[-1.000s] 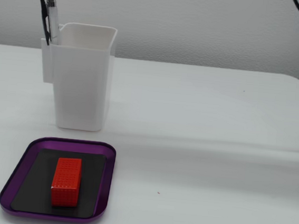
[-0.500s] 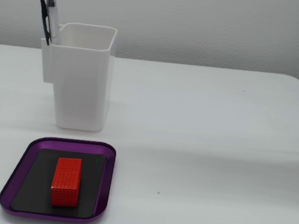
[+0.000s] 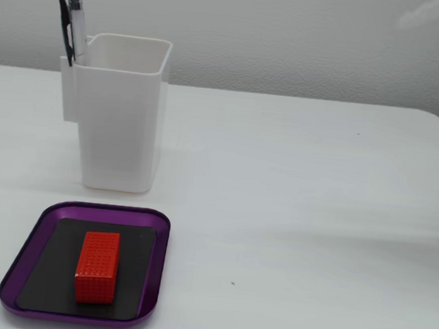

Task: Pick up the pen and put it in the pen holder.

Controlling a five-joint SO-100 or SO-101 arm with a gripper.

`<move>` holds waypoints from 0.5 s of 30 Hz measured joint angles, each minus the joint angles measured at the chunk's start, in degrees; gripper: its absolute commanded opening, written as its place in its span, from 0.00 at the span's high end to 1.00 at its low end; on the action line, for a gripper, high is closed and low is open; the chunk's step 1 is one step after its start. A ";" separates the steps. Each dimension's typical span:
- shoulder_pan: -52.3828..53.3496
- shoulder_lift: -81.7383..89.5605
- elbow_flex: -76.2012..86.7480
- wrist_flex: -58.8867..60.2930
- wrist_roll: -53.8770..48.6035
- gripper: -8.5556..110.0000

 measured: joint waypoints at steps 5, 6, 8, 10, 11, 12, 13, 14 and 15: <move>0.35 19.42 29.00 -8.61 0.00 0.84; -0.18 23.12 32.26 -9.32 0.00 0.84; -0.18 29.62 34.72 -10.28 0.00 0.84; -0.26 30.59 36.56 -10.63 0.09 0.84; -0.26 30.59 37.44 -10.63 0.18 0.84; -0.26 30.59 38.67 -10.63 0.18 0.84; -0.26 30.59 40.25 -10.63 0.18 0.84; -0.26 30.59 42.01 -11.07 0.18 0.84; -0.26 30.59 44.12 -11.69 -0.26 0.84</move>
